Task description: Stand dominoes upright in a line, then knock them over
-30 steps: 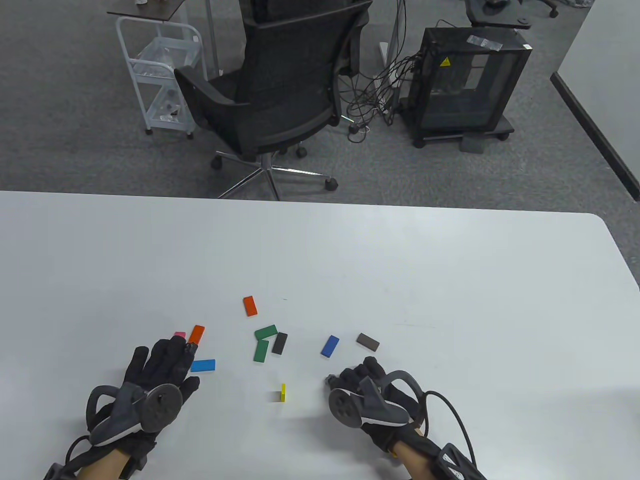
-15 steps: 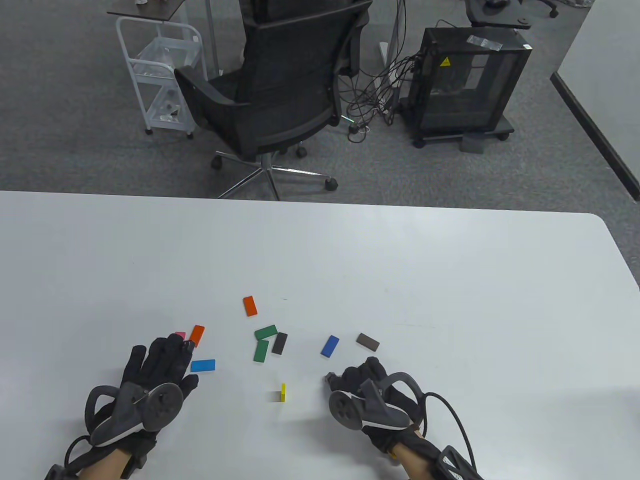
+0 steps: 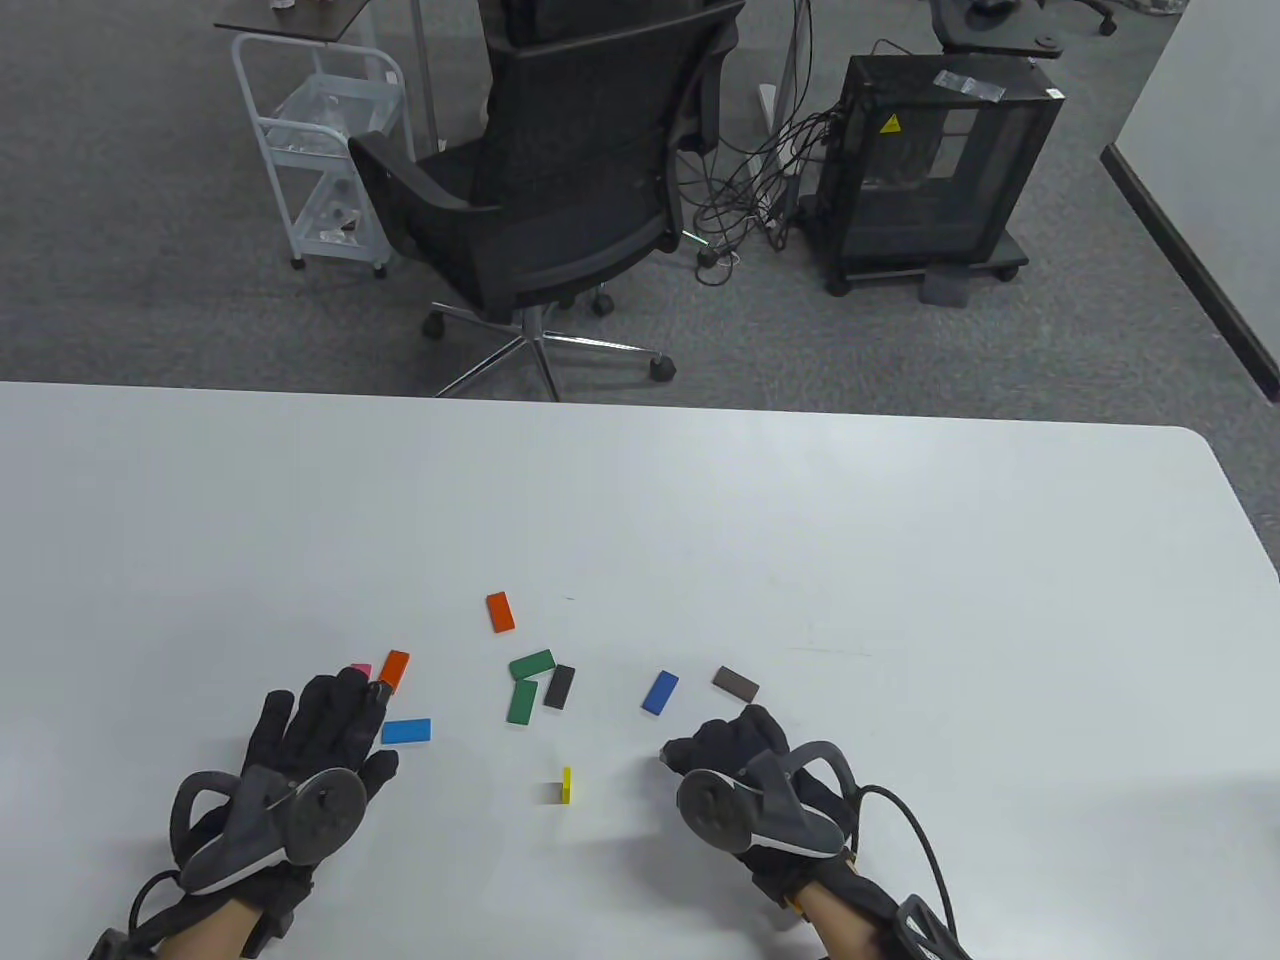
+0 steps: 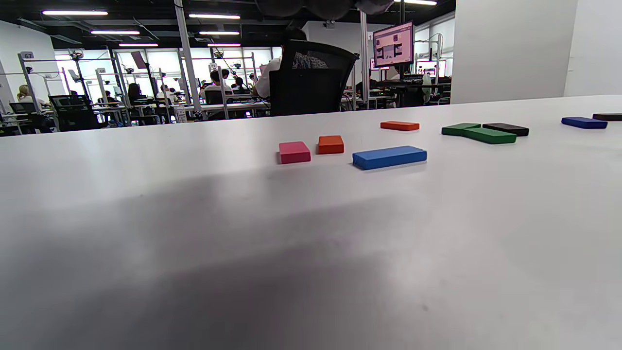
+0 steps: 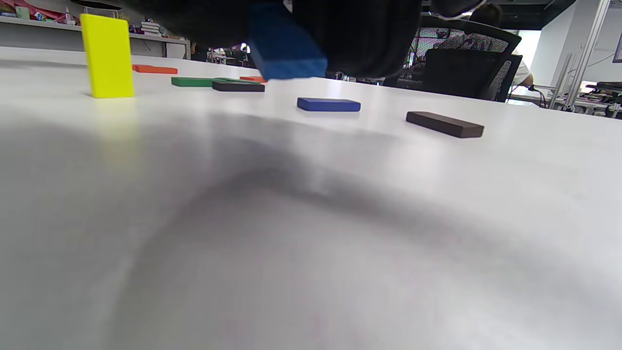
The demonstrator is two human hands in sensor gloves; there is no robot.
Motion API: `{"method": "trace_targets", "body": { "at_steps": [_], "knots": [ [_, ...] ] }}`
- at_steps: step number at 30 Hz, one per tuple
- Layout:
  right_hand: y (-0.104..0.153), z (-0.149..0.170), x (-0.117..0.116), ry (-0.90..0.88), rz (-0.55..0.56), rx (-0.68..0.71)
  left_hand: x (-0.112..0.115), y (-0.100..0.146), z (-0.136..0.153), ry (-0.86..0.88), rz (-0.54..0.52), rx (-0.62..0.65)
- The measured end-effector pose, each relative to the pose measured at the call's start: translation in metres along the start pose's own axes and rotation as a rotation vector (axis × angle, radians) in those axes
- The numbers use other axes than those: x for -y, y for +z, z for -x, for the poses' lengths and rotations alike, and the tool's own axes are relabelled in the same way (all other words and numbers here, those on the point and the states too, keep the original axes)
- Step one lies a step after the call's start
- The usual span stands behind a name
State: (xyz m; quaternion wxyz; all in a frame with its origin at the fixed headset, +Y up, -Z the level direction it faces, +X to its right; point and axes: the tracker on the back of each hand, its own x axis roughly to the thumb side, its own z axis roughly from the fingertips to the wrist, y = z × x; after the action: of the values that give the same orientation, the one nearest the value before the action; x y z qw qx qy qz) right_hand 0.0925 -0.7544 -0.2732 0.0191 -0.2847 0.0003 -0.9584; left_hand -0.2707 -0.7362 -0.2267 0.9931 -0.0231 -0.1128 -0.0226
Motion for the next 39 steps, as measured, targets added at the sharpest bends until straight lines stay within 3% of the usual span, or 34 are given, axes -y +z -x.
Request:
{"method": "trace_targets", "body": {
  "at_steps": [17, 28, 39],
  "knots": [
    [0.001, -0.006, 0.012, -0.054, 0.059, 0.019, 0.001, 0.001, -0.003, -0.004, 0.000, 0.017],
    [-0.032, -0.028, 0.030, -0.117, 0.073, 0.070, -0.002, 0.004, -0.003, 0.023, -0.030, 0.037],
    [-0.033, -0.034, 0.027, -0.127, 0.072, 0.101, -0.001, 0.005, -0.006, 0.021, -0.033, 0.062]
  ]
}}
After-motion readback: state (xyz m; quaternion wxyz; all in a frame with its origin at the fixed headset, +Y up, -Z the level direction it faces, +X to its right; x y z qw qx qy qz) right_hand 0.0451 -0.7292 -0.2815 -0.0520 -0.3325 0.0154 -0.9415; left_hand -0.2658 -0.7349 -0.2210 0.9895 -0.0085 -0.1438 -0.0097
